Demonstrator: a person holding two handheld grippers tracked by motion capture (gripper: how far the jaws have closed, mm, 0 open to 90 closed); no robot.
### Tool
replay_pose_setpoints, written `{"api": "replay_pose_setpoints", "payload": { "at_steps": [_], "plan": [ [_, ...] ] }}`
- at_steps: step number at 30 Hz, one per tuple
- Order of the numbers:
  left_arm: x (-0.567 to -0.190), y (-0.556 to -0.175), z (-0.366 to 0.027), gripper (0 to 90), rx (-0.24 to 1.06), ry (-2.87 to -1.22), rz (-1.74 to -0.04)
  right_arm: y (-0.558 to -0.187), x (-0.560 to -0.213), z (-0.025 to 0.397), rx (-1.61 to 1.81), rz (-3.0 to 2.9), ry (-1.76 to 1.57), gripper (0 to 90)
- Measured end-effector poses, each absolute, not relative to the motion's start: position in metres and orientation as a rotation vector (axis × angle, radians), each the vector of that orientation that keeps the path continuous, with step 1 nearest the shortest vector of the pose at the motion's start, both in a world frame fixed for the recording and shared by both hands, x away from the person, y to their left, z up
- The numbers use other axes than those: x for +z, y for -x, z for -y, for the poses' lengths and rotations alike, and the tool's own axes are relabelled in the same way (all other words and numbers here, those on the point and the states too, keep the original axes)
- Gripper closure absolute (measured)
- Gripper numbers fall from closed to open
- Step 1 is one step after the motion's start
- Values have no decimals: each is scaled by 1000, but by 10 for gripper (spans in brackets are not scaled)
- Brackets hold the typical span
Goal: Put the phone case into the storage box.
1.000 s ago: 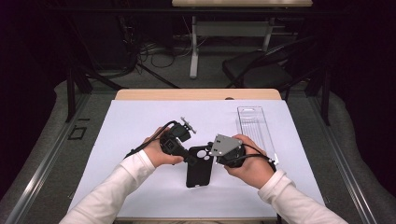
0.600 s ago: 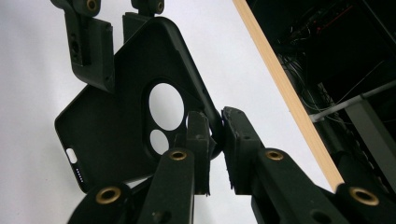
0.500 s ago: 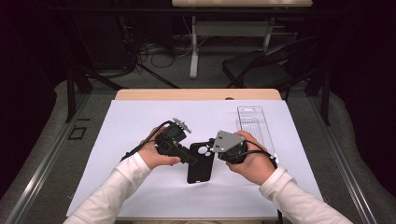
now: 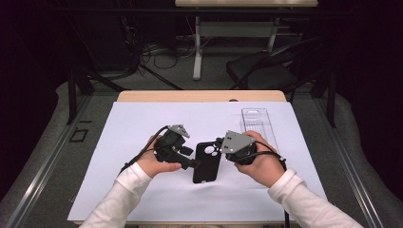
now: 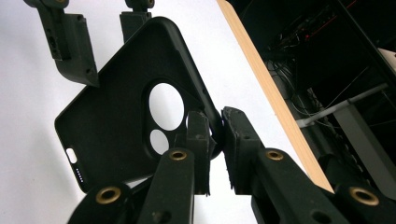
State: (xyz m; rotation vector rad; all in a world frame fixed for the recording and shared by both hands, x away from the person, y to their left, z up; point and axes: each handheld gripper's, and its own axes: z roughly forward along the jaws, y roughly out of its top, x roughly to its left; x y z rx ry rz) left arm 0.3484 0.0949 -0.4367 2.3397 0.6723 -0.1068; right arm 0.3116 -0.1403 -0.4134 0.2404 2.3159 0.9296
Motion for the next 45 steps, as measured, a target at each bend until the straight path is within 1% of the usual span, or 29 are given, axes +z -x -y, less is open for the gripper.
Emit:
{"api": "replay_pose_setpoints", "payload": {
  "at_steps": [2, 4, 11, 14, 19, 22, 26, 29, 30, 38, 45],
  "plan": [
    [-441, -347, -95, 383, -80, -2335, -663, -312, -412, 142, 931, -2310, -245, 816],
    [-444, -345, -97, 379, -101, -2310, -663, -312, -411, 144, 936, -2304, -245, 816],
    [-445, -342, -103, 383, -58, -2303, -678, -315, -407, 148, 935, -2290, -231, 816],
    [-445, -342, -105, 353, -74, -2295, -704, -316, -404, 150, 940, -2286, -231, 816],
    [-448, -342, -108, 250, -66, -2292, -725, -317, -403, 155, 936, -2279, -233, 816],
    [-449, -342, -111, 229, -74, -2281, -739, -319, -402, 157, 934, -2273, -230, 816],
    [-449, -342, -116, 163, -82, -2262, -770, -322, -400, 157, 913, -2276, -226, 816],
    [-449, -344, -120, 152, -81, -2245, -787, -324, -399, 157, 899, -2272, -220, 816],
    [-448, -344, -121, 151, -60, -2248, -798, -325, -399, 157, 904, -2271, -220, 816],
    [-448, -343, -127, 14, -49, -2244, -755, -328, -392, 158, 894, -2255, -200, 816],
    [-446, -343, -131, 4, -30, -2218, -752, -332, -384, 160, 870, -2244, -202, 816]
  ]
}}
